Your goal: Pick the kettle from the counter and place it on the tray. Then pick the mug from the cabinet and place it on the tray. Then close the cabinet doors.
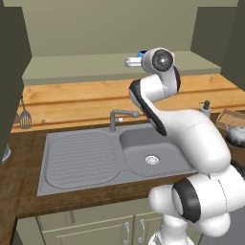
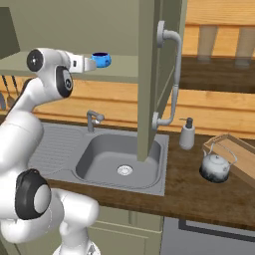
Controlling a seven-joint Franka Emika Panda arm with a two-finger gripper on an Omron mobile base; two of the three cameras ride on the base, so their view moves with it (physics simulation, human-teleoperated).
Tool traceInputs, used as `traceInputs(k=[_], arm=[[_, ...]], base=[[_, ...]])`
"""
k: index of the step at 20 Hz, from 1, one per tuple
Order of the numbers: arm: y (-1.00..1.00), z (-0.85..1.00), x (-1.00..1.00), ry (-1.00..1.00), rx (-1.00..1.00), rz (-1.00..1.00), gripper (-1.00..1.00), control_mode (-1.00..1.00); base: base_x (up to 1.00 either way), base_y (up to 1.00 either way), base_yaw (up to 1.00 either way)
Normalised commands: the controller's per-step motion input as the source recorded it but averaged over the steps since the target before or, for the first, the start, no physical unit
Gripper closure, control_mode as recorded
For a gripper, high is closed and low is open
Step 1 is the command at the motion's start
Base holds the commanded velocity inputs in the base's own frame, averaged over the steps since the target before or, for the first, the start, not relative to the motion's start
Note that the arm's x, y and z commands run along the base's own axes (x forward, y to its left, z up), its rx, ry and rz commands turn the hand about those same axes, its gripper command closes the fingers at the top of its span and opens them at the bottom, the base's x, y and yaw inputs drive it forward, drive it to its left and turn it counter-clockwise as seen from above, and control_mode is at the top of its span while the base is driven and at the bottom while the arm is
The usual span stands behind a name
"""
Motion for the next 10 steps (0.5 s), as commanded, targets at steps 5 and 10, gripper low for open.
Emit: traceInputs(k=[5,10], arm=[[0.0,0.0,0.25,0.04,0.0,-0.19,-1.0,-1.0],[0.0,0.0,0.28,0.02,0.0,-0.09,-1.0,-1.0]], base=[[0.0,0.0,0.0],[0.0,0.0,0.0]])
